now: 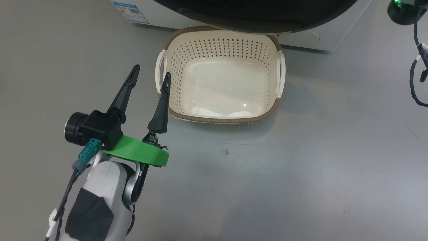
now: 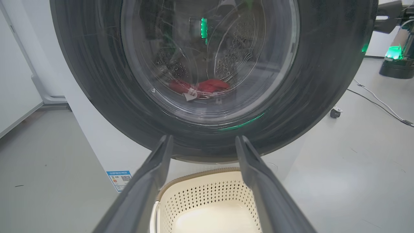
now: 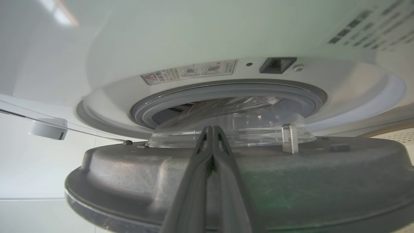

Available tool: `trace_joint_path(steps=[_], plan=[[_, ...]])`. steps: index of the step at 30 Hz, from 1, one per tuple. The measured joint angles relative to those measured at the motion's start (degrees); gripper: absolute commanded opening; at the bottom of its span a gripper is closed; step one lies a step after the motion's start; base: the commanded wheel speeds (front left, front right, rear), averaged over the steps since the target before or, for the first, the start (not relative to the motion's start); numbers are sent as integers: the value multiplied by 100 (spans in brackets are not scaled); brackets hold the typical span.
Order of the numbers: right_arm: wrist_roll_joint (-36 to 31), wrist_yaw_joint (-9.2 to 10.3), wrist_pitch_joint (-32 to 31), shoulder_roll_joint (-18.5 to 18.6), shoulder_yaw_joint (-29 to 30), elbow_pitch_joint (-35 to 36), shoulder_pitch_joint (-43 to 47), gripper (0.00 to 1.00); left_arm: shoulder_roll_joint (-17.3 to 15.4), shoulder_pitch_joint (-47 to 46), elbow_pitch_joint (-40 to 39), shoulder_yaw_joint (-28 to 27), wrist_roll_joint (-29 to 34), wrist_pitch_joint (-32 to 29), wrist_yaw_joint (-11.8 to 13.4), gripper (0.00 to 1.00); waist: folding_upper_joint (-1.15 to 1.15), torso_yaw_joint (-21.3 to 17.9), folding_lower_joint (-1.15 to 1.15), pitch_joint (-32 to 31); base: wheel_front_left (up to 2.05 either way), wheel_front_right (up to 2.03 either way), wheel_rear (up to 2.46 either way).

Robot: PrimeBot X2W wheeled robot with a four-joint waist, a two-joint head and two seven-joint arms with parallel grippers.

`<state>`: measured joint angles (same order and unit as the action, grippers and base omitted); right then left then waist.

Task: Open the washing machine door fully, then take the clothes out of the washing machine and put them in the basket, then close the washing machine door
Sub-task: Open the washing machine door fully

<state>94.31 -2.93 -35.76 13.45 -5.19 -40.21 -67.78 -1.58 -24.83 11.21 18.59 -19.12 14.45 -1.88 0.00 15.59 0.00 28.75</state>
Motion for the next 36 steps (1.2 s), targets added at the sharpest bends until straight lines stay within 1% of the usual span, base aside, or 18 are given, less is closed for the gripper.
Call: trace_joint_path(steps=[8, 12, 15, 18, 20, 26, 36], plan=[[118, -162, -287, -74, -29, -62, 344, 0, 0, 51, 0, 7, 2, -1, 9, 100, 0, -58, 0, -189, 0, 0, 0], [149, -187, -413, -127, -75, -81, 531, 0, 0, 96, 7, 20, 8, 0, 13, 100, 0, -92, 0, -282, 0, 0, 0], [194, -255, -489, -179, -94, -81, 675, 0, 0, 143, 36, 25, 8, -1, 15, 100, 0, -115, 0, -355, 0, 0, 0], [199, -257, -565, -221, -109, -81, 773, 0, 0, 164, 57, 30, 8, 0, 15, 100, 0, -128, 0, -409, 0, 0, 0], [208, -300, -639, -270, -138, -78, 877, 0, 0, 197, 78, 35, 9, -1, 15, 100, 0, -139, 0, -466, 0, 0, 0], [279, -349, -795, -404, -218, -57, 1204, 0, -1, 352, 156, 83, 9, -1, 16, 100, 0, -165, 0, -661, 0, 0, 0], [404, -357, -1018, -547, -279, 66, 1697, 0, -4, 561, 291, 166, 13, -1, 23, 100, 0, -166, 0, -1021, 0, 0, 0]])
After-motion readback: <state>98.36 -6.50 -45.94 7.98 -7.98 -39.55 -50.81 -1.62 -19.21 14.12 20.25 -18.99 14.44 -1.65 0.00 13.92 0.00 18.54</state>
